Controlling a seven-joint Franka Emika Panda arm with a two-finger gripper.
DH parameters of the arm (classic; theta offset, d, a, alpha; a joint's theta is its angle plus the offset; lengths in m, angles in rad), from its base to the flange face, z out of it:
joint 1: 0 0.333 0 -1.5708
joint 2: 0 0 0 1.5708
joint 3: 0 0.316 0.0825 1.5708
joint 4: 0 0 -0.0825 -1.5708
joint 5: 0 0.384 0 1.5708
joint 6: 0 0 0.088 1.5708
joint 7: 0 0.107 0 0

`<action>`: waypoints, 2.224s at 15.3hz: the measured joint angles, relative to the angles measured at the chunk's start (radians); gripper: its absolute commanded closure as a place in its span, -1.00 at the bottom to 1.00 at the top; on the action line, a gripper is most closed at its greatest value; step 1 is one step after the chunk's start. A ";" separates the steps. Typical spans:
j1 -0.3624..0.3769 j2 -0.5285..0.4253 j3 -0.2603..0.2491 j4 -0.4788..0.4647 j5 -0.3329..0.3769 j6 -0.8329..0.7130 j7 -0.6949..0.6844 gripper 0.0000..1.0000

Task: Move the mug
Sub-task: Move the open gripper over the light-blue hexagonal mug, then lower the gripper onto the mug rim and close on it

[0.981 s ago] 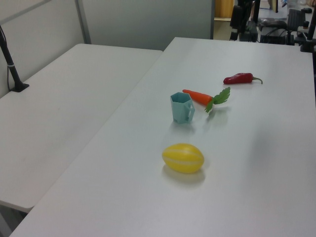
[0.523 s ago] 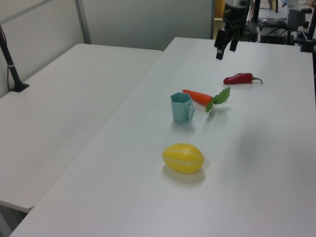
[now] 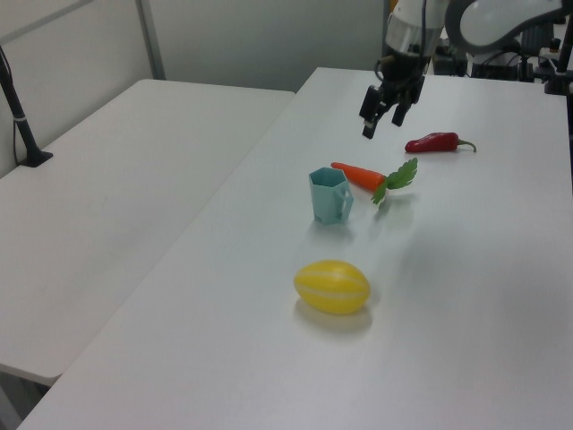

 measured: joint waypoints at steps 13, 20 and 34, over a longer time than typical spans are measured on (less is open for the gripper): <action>0.045 0.190 0.004 -0.003 -0.118 0.255 0.231 -0.79; 0.046 0.249 0.004 -0.003 -0.140 0.319 0.232 -0.71; 0.055 0.307 0.005 -0.001 -0.202 0.360 0.234 -0.10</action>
